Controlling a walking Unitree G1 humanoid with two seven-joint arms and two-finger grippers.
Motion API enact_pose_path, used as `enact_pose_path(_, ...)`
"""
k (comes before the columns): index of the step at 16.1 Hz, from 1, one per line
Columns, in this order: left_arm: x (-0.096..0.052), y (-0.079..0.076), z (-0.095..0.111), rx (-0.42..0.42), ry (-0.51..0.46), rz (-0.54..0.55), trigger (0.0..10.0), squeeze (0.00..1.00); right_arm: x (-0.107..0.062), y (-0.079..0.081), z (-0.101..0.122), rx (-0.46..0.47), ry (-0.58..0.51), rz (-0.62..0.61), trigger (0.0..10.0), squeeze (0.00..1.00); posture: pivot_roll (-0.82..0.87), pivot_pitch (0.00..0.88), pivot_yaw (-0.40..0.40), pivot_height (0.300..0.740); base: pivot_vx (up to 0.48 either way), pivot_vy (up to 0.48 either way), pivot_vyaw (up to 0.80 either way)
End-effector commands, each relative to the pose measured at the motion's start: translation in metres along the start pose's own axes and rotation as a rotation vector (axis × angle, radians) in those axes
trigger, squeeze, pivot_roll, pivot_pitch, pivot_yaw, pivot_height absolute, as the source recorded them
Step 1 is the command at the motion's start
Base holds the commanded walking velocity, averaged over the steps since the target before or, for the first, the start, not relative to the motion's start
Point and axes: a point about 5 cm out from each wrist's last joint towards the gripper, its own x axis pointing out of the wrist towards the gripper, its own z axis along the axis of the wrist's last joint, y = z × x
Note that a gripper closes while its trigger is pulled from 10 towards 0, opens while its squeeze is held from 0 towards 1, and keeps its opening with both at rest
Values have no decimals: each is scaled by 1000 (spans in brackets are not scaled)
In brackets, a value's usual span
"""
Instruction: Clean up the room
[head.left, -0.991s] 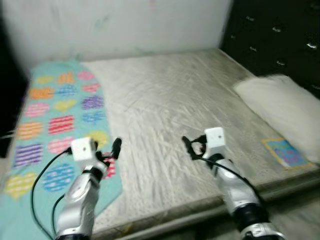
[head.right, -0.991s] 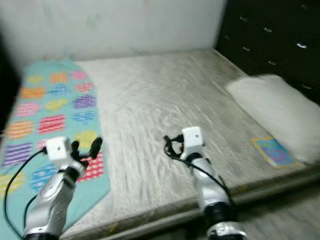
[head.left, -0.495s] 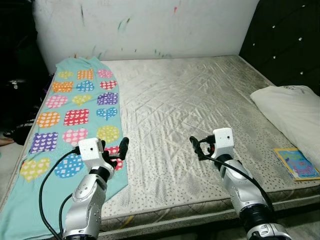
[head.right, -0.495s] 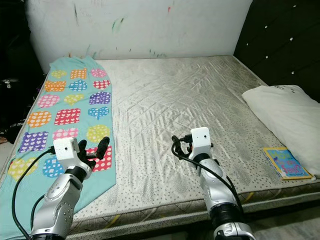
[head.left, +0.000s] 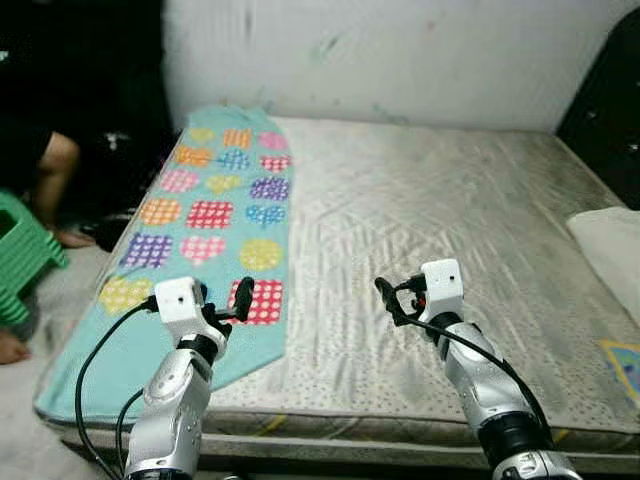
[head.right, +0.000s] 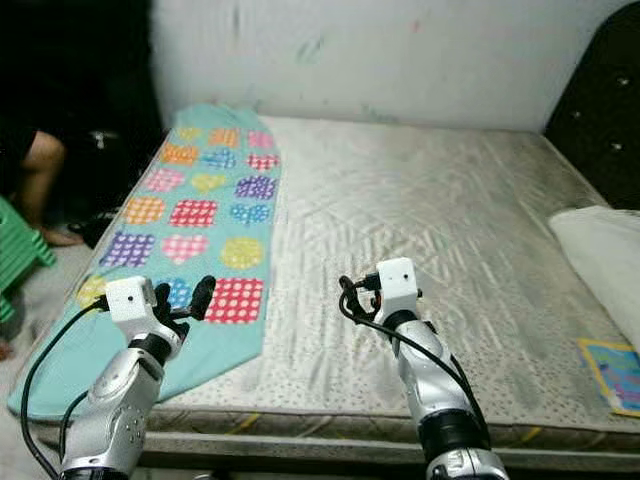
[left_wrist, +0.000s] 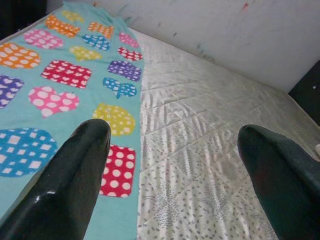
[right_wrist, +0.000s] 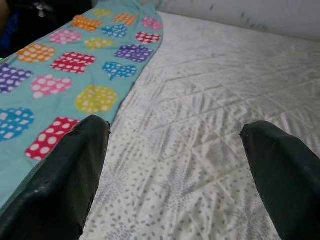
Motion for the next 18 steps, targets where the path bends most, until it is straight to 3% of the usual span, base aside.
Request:
enact_pose_path(1,2,-2,-1,-2,8,-8,10000,0,1,-4,3,-1,-6,-9,10000,0,-76,0,-41,740,0,0,0)
enact_pose_path(4,2,-2,0,-7,9,-3,10000,0,1,-3,4,1,-5,-9,10000,0,-77,0,-40,740,0,0,0)
enact_pose_path(18,6,-1,-1,-30,16,-2,10000,0,4,-4,6,0,-5,-9,10000,0,-83,0,-41,740,0,480,0)
